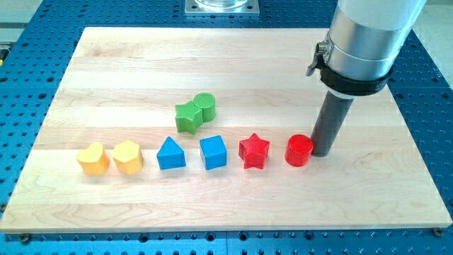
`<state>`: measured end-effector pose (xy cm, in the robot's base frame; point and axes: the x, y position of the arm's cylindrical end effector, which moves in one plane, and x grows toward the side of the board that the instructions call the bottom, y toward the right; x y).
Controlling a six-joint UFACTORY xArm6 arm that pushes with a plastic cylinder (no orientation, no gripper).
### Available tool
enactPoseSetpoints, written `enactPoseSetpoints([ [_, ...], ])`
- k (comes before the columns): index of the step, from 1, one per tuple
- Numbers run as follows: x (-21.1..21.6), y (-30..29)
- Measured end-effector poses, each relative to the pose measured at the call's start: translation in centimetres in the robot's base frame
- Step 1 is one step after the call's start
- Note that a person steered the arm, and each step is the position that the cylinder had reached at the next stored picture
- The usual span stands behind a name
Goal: Place the red circle to the right of the red star
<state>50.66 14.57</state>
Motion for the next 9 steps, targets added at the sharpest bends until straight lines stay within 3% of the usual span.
enactPoseSetpoints([
  [2,6.6,2.4],
  [3,9.7,-7.4],
  [5,9.6,-40.6],
  [6,5.0,-44.5],
  [7,-0.8,-42.9],
  [9,-3.1,-25.6],
])
